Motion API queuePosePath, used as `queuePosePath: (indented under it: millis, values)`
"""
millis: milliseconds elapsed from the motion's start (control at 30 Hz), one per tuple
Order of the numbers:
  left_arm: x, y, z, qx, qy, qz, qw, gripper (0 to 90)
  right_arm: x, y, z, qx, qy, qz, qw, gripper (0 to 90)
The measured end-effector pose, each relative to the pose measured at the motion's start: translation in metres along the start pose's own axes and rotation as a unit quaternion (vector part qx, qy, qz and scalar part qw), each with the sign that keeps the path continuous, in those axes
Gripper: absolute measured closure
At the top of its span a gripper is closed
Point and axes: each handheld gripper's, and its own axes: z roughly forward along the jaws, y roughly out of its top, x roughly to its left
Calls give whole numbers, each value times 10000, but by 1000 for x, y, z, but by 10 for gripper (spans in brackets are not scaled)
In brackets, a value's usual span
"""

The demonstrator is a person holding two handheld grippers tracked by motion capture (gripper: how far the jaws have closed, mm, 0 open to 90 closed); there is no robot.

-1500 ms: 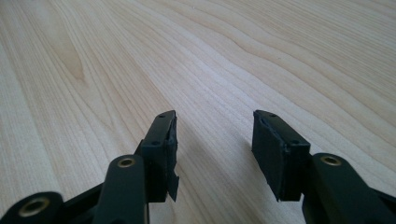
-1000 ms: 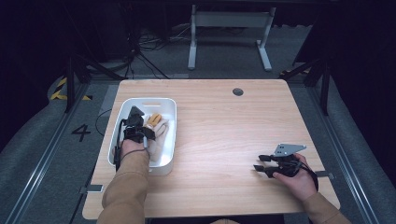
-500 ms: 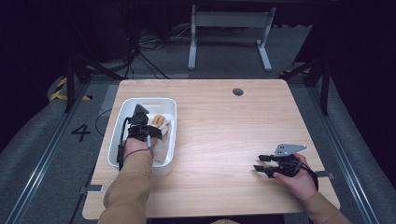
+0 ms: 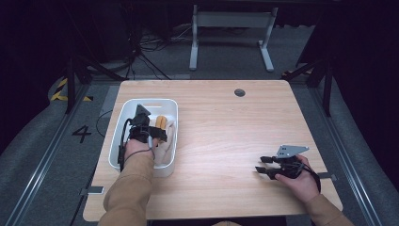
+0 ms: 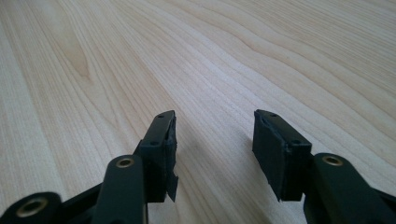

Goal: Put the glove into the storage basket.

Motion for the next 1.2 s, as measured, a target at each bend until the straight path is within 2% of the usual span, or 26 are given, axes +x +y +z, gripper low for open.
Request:
queuePosePath:
  millis: [100, 167, 300, 467, 533, 667, 767, 800, 833, 867, 900, 933, 1000, 1033, 1100, 1200]
  values:
    - [0, -3, -11, -280, 117, 144, 9994, 254, 0, 0, 0, 4, 0, -6, 10000, 502]
    - [-1, -5, -19, -398, 102, 233, 9989, 255, 0, 0, 0, -5, -5, -7, 10000, 502]
    - [-11, -11, -36, -779, 98, 499, 9957, 256, 0, 0, 0, 9, -32, -37, 10000, 502]
    - [-30, -21, -57, -1191, -173, 931, 9884, 273, -1, 0, -1, 8, -64, -30, 10000, 502]
    - [-40, -27, -65, -1331, -224, 1189, 9837, 288, -1, 0, -1, -2, -76, -30, 10000, 501]
    - [-59, -40, -78, -1517, -459, 1626, 9739, 313, -2, 0, -1, 4, -83, -16, 10000, 500]
    - [-72, -50, -84, -1653, -733, 2016, 9626, 333, -2, 0, -2, 12, -105, -18, 9999, 498]
    - [-76, -53, -84, -1674, -838, 2194, 9575, 337, -2, -1, -2, 20, -108, -24, 9999, 498]
    - [-81, -56, -84, -1718, -917, 2304, 9534, 337, -3, -1, -3, 20, -120, -11, 9999, 497]
    - [-85, -59, -83, -1723, -984, 2489, 9480, 338, -3, -2, -3, 14, -137, 4, 9999, 496]
    - [-90, -62, -82, -1740, -1049, 2594, 9441, 341, -4, -2, -4, 14, -148, 2, 9999, 495]
    - [-94, -65, -80, -1723, -1118, 2701, 9407, 345, -4, -2, -5, -2, -149, 23, 9999, 494]
    - [-101, -69, -75, -1521, -1224, 2908, 9367, 384, -4, -3, -5, -7, -160, 24, 9999, 492]
    - [-105, -72, -72, -1487, -1241, 3011, 9337, 386, -5, -3, -5, 13, -168, 28, 9999, 491]
    - [-111, -78, -67, -1458, -1310, 3194, 9271, 392, -5, -4, -6, 6, -170, 24, 9999, 489]
    - [-119, -85, -57, -1462, -1510, 3430, 9155, 392, -5, -5, -6, -6, -167, 25, 9999, 488]
